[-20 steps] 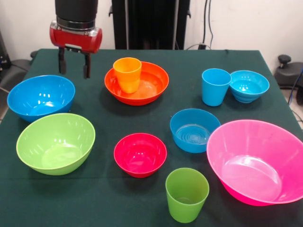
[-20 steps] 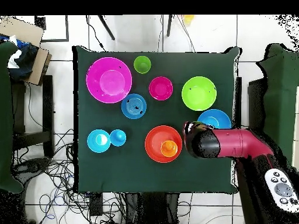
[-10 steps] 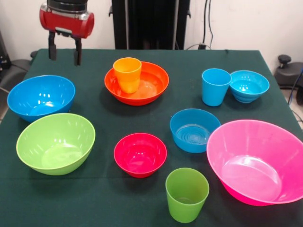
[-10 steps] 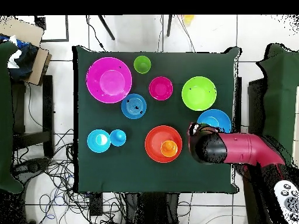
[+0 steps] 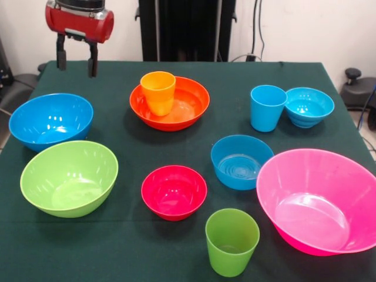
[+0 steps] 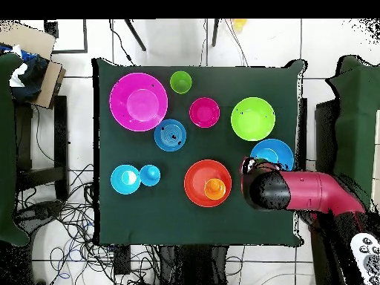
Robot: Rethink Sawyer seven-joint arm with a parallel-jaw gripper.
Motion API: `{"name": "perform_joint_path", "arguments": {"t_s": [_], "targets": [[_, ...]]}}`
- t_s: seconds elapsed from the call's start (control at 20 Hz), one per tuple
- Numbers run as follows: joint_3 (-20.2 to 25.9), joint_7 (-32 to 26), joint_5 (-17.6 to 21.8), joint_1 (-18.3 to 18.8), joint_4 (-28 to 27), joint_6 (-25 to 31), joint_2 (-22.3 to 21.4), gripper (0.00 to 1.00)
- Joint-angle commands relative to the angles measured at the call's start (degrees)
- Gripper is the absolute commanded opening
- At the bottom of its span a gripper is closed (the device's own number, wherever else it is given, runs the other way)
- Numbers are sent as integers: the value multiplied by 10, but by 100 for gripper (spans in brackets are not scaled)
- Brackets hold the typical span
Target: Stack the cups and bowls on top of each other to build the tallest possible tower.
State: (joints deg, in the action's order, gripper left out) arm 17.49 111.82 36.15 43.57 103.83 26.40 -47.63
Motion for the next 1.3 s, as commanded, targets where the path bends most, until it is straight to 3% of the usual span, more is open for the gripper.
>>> {"name": "perform_joint_path", "arguments": {"t_s": [0.05,0.45,0.65,0.95,1.3], "targets": [[7,-27,18,-3,1,21,42,100],[41,-88,21,12,-80,52,105,100],[40,-92,21,14,-87,60,106,100],[57,-130,18,23,-150,92,138,100],[60,-126,13,24,-152,112,131,100]]}}
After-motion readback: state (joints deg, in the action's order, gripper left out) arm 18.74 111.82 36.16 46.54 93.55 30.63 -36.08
